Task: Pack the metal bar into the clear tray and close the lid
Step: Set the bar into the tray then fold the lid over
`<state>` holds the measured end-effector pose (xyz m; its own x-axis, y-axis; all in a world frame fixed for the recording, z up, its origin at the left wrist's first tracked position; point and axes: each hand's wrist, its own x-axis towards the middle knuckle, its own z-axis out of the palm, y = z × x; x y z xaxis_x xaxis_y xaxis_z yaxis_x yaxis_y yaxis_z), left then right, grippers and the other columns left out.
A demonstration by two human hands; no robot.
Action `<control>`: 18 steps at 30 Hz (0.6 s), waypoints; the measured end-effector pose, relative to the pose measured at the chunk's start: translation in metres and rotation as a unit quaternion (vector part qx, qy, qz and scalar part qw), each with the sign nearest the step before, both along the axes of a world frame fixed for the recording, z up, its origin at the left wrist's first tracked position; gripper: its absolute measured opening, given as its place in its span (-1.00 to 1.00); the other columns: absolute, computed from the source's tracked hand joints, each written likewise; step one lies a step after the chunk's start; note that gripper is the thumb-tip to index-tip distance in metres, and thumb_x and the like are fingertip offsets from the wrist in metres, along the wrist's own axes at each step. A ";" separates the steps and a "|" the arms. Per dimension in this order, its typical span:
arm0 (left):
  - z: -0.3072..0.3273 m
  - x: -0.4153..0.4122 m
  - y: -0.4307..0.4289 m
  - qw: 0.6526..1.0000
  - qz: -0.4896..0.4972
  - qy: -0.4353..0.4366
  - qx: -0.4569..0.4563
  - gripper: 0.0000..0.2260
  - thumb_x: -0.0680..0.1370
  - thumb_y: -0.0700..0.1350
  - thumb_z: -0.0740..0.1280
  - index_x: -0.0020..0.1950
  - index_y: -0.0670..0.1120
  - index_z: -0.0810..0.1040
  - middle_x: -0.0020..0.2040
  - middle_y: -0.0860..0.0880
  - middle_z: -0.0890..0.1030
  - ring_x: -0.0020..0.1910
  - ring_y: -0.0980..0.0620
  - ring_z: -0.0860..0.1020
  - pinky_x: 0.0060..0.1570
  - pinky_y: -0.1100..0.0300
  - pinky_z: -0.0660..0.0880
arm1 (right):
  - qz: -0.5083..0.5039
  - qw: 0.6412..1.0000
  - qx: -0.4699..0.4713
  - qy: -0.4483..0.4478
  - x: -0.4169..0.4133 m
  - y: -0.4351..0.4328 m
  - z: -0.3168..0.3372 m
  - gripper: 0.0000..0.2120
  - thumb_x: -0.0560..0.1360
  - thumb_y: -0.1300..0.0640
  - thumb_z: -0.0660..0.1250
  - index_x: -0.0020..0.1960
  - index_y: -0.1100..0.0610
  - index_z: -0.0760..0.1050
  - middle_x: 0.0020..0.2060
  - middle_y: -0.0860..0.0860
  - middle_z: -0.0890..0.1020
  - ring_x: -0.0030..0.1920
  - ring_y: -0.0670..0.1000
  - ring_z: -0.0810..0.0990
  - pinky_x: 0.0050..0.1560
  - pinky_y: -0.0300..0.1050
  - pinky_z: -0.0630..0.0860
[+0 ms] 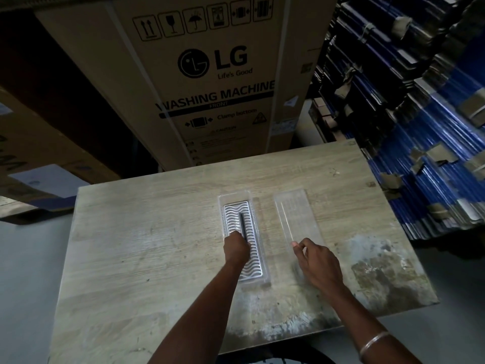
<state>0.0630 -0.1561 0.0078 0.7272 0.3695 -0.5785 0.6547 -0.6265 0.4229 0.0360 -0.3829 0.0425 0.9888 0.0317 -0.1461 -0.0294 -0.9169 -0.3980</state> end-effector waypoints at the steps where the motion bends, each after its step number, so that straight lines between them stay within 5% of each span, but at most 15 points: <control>1: -0.001 0.000 -0.001 1.000 -0.003 0.001 0.005 -0.72 0.54 -0.12 0.39 0.17 -0.25 0.55 0.15 -0.24 0.65 0.23 -0.24 0.58 0.14 0.02 0.52 | -0.001 1.000 0.000 0.001 0.000 0.000 -0.001 -0.49 0.54 -0.38 -0.06 -0.13 -0.04 0.46 -0.42 -0.06 0.58 -0.35 0.03 0.59 -0.30 -0.08 0.52; 18: -0.001 -0.001 -0.013 0.999 0.033 -0.008 0.037 -0.68 0.50 -0.21 0.43 0.20 -0.23 0.47 0.14 -0.25 0.61 0.13 -0.28 0.63 0.12 -0.04 0.55 | 0.012 1.000 0.012 0.017 0.017 -0.013 -0.002 -0.57 0.56 -0.33 0.00 -0.11 -0.04 0.45 -0.43 -0.08 0.55 -0.31 0.05 0.61 -0.32 -0.12 0.36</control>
